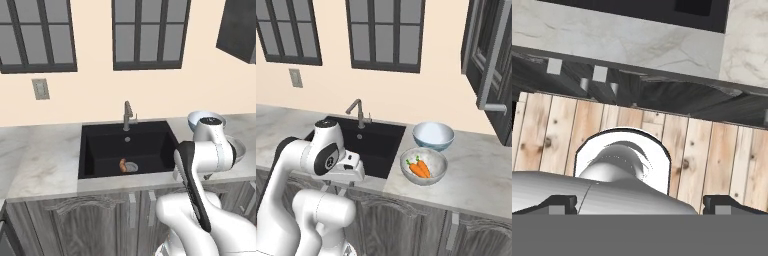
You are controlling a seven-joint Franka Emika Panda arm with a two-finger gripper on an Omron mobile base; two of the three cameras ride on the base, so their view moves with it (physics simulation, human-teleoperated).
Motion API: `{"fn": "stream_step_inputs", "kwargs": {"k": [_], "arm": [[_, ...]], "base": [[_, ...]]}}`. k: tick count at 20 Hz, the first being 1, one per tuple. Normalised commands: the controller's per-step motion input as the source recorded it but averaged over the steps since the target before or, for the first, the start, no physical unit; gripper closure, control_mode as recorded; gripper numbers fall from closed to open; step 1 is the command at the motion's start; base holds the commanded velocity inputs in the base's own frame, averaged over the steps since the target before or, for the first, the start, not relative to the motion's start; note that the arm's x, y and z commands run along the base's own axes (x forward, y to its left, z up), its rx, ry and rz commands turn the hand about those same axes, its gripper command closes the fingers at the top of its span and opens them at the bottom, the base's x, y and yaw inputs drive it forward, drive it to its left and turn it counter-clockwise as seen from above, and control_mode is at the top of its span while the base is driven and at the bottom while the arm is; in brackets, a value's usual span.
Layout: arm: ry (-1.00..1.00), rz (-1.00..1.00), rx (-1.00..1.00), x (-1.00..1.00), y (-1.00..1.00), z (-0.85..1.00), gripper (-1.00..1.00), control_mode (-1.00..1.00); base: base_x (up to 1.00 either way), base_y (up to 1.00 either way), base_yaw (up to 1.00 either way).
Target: Pick the carrots from the cabinet and place them in one bowl. Pick the potato from the sink and place it in the other bowl.
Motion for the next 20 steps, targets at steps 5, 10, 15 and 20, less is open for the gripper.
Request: {"fn": "stream_step_inputs", "kwargs": {"k": [5,10,15,20], "arm": [[0.0,0.0,0.0,0.0,0.0,0.0,-1.0,1.0],[0.0,0.0,0.0,0.0,0.0,0.0,-1.0,1.0],[0.0,0.0,0.02,0.04,-0.02,0.0,-1.0,-1.0],[-0.03,0.0,0.01,0.1,0.0,0.06,-1.0,-1.0]], "base": [[0.02,-0.04,0.0],[0.1,-0.04,0.0],[0.08,-0.03,0.0],[0.0,0.0,0.0]]}}
